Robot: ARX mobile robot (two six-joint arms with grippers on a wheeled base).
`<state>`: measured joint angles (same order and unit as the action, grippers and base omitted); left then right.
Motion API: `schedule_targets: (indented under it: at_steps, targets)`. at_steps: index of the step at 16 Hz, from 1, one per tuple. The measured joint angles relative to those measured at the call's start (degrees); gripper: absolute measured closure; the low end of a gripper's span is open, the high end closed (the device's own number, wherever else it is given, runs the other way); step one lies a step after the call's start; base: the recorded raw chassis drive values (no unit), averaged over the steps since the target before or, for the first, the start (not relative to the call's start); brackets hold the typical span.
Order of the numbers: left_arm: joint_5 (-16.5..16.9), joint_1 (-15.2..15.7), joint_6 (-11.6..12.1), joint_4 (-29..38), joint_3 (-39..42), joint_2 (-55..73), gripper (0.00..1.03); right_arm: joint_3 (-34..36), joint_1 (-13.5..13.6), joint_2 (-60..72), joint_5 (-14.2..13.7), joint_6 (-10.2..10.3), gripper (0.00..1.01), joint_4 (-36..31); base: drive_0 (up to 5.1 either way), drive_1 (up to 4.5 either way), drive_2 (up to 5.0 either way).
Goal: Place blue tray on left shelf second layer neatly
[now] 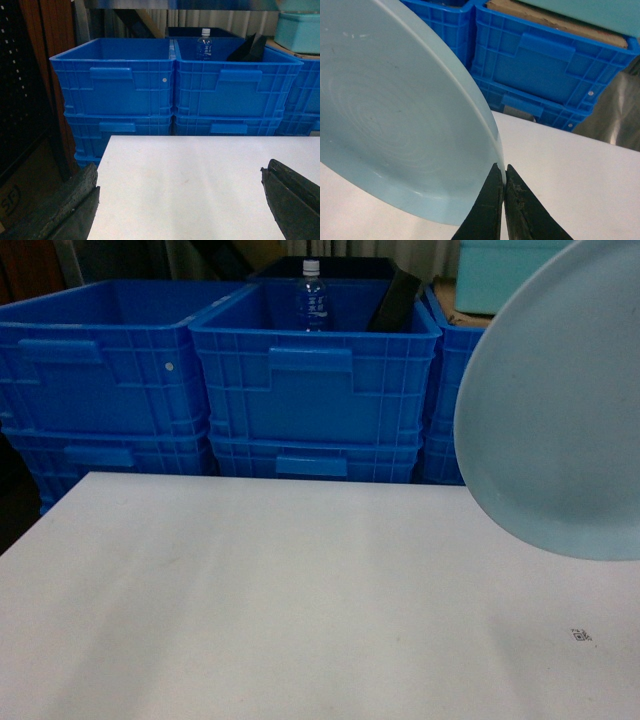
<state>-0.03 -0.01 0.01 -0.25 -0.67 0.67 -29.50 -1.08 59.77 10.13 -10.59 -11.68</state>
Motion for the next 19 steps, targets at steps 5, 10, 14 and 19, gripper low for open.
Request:
schedule_targets:
  at_steps: [5, 10, 14, 19]
  targets:
    - [0.0, 0.0, 0.0, 0.0, 0.0, 0.0, 0.05, -2.4, -2.7, 1.6, 0.0, 1.1, 0.99, 1.9, 0.0, 0.00, 0.0]
    - [0.0, 0.0, 0.0, 0.0, 0.0, 0.0, 0.05, -2.2, -2.7, -0.5, 2.4, 6.0, 0.99, 2.3, 0.0, 0.00, 0.0]
    - [0.0, 0.0, 0.0, 0.0, 0.0, 0.0, 0.05, -2.1, -2.7, -0.6, 2.4, 7.3, 0.99, 2.4, 0.0, 0.00, 0.0]
    - [0.0, 0.0, 0.0, 0.0, 0.0, 0.0, 0.05, -2.1, -2.7, -0.6, 2.4, 7.6, 0.99, 2.4, 0.0, 0.00, 0.0]
